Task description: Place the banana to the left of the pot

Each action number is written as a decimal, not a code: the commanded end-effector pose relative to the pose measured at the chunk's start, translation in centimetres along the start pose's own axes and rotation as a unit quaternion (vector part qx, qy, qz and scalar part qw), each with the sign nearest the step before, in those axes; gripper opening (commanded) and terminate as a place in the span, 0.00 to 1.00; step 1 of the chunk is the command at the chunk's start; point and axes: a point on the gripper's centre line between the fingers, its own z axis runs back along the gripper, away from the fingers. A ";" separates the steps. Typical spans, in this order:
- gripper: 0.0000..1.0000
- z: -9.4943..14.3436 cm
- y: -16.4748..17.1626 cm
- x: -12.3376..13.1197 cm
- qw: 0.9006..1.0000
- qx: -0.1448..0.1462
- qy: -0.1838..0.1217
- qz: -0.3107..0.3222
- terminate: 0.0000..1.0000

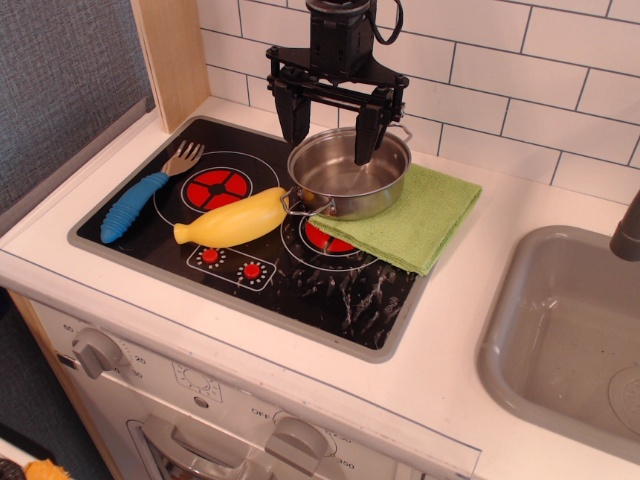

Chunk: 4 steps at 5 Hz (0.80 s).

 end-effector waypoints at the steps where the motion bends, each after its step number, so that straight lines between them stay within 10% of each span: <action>1: 1.00 0.0 0.0 0.0 1.000 0.000 0.000 0.000 0.00; 4: 1.00 0.6 2.0 -4.7 0.993 0.013 0.000 -0.117 0.00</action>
